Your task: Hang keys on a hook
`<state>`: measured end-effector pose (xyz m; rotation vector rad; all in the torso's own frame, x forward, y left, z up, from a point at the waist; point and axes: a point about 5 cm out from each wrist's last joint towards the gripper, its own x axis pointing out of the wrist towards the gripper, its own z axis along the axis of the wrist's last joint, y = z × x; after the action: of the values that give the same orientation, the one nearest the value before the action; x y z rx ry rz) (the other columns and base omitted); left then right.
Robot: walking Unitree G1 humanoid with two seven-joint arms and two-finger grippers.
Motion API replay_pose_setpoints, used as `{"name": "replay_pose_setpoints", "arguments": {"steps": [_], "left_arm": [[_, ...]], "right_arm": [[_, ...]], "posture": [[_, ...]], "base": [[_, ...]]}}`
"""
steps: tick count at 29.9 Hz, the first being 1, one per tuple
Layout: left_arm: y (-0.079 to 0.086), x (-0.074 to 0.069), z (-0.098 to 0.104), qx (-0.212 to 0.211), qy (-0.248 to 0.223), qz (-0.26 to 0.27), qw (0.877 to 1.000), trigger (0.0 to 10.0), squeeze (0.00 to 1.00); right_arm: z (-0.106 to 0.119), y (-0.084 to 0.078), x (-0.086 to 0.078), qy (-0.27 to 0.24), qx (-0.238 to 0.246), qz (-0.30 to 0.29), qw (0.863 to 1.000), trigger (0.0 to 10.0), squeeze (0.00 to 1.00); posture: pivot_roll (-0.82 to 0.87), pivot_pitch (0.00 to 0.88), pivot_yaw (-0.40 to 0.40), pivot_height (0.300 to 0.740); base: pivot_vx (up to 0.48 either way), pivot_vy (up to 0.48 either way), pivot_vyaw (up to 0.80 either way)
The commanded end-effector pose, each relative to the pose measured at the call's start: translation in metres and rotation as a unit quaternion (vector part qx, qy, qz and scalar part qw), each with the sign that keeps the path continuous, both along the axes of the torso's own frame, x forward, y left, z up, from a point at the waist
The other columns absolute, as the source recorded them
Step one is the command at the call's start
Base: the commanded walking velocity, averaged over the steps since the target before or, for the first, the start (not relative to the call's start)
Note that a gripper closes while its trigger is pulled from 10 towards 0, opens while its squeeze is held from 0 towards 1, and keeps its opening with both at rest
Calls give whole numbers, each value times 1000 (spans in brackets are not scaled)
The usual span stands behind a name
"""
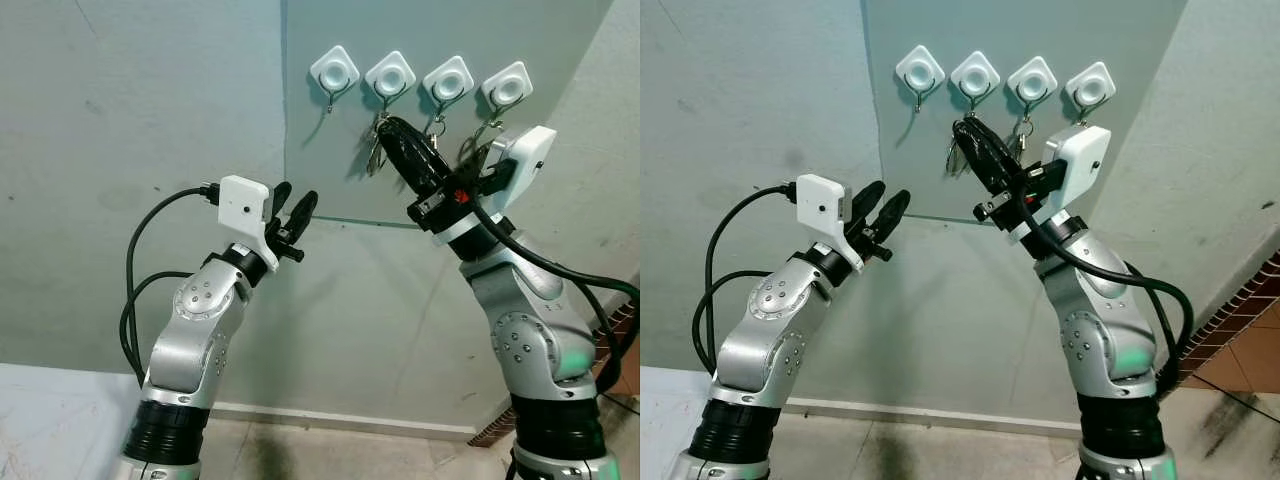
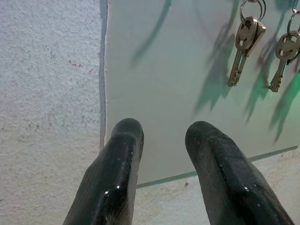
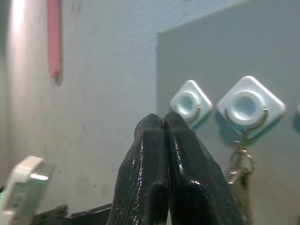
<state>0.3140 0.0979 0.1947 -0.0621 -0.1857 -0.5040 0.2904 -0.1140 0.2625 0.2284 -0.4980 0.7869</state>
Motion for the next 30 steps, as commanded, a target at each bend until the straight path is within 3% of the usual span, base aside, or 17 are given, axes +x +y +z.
{"name": "replay_pose_setpoints", "arguments": {"steps": [1,14,30], "left_arm": [[1,-1,5,-2,-7,-1,1000,10000,0],[-2,4,15,-3,-19,-2,1000,10000,0],[-5,4,29,-13,-31,-7,999,10000,0]], "right_arm": [[4,3,-6,-5,1,18,1000,10000,0],[-19,25,-8,35,-29,59,997,10000,0],[-4,37,16,18,22,19,999,10000,0]], "posture": [[50,0,-22,740],[53,0,-24,740],[55,0,-21,740]], "base": [[0,0,0],[0,0,0],[0,0,0]]}}
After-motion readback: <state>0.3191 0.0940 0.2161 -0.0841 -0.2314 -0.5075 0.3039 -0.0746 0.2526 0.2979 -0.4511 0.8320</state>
